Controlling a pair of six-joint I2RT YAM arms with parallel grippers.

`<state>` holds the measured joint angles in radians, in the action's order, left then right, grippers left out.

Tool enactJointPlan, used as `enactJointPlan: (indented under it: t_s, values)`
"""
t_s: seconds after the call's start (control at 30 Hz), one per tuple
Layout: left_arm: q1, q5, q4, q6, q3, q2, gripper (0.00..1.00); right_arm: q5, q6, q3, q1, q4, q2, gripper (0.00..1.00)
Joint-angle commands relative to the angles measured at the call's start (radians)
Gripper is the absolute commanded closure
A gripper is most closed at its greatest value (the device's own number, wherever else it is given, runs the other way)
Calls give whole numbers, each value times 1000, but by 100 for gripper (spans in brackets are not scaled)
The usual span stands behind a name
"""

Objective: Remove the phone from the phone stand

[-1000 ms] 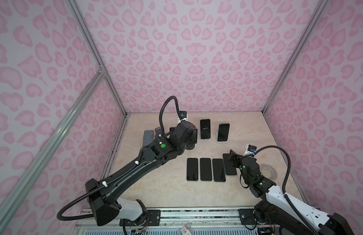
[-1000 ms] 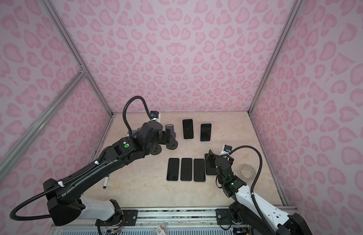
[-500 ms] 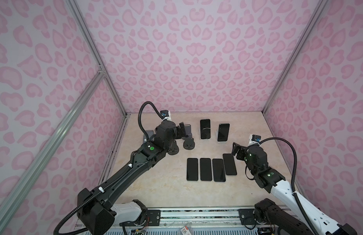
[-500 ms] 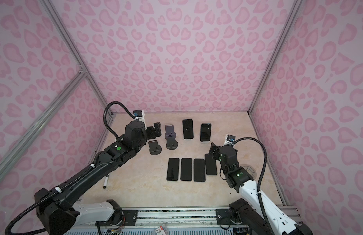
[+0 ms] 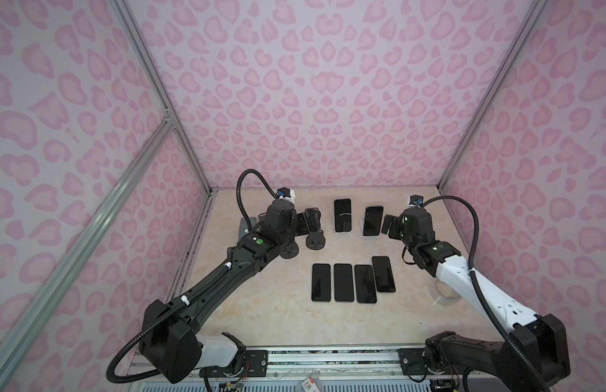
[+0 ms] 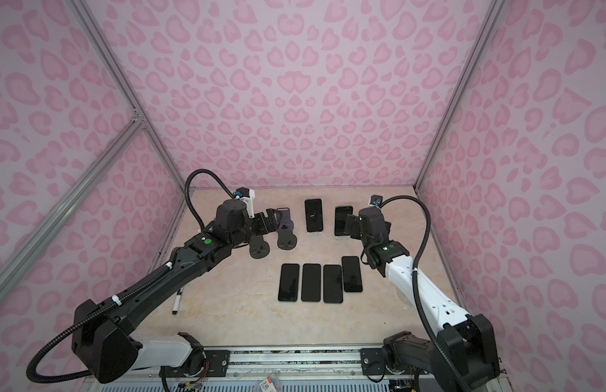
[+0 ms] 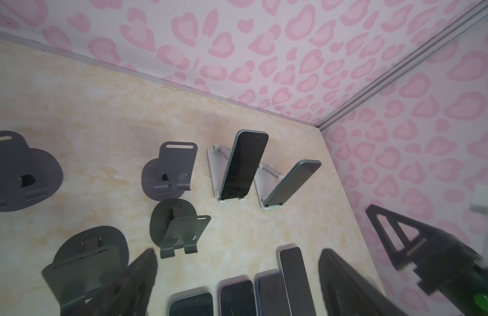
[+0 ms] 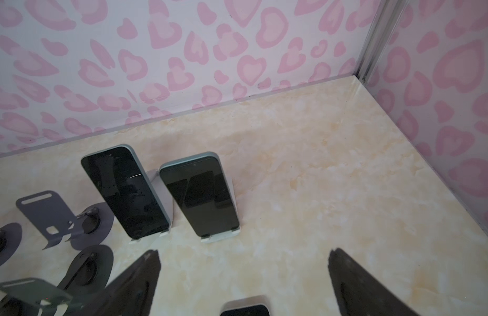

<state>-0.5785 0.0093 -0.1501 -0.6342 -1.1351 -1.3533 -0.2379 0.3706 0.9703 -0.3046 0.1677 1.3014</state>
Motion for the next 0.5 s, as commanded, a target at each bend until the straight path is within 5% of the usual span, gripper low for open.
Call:
enactJointPlan:
  t_s: [0.0,0.23,0.47]
  values:
    - [2,99,71,0,8,5,6,75,-31,60,19,2,90,2]
    - [6,101,72,48,4,15,7,98,-136,264,18,50,311,2]
    - [9,128,94,49,14,11,8,123,-168,267,23,-63,370,2]
